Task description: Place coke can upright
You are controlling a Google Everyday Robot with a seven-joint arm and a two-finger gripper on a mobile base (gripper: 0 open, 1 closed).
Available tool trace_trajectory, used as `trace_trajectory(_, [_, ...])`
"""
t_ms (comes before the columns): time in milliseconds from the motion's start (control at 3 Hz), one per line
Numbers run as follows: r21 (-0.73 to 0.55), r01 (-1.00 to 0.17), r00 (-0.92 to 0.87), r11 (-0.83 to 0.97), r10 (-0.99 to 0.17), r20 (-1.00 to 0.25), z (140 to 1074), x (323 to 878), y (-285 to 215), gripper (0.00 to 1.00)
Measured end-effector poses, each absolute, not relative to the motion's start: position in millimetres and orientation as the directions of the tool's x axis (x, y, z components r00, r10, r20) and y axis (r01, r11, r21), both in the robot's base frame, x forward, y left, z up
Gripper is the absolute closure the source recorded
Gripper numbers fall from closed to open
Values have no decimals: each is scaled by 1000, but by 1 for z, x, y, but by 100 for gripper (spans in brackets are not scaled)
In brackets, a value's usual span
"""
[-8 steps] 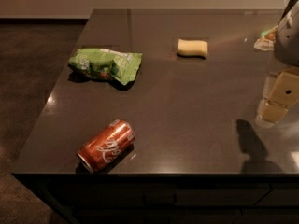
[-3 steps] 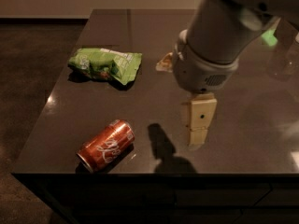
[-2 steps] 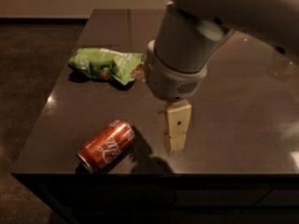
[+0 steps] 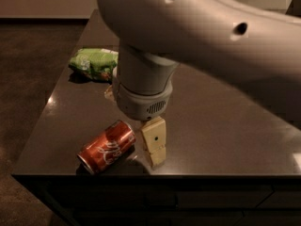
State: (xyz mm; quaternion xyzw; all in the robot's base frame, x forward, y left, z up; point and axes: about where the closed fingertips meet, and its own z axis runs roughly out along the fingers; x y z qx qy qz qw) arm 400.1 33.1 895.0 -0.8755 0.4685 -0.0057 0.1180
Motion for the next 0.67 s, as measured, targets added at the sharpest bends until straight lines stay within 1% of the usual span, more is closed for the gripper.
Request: trace_trajectory(667, [-160,-747,655,-645,-755,-12,865,391,56,0])
